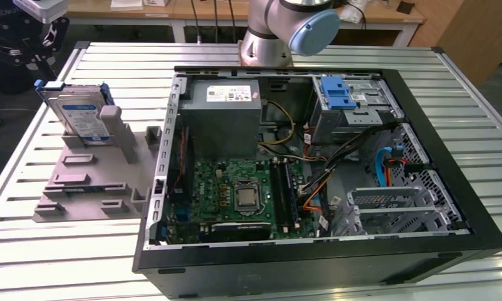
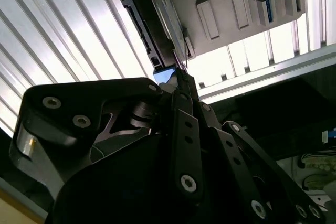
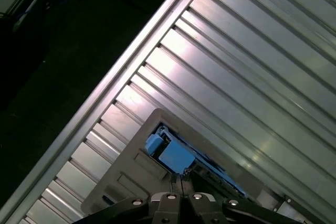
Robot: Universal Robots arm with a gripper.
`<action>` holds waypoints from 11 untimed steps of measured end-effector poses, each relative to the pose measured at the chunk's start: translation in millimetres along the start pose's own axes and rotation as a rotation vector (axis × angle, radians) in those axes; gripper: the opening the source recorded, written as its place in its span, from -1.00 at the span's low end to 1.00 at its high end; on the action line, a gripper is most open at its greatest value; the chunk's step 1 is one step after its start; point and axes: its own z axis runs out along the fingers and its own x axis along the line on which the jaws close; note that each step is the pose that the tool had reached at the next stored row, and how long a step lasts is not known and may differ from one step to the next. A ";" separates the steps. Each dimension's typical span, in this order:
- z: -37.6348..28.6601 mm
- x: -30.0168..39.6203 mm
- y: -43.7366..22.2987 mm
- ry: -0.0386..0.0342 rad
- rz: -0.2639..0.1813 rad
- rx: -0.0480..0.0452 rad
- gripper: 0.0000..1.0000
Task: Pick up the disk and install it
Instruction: 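Pick up the disk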
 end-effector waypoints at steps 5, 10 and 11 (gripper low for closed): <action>0.0 0.0 0.0 0.0004 -0.008 -0.0001 -0.79; 0.0 0.0 0.0 0.0004 -0.008 -0.0001 -0.79; 0.0 0.0 0.0 0.0004 -0.008 -0.0001 -0.79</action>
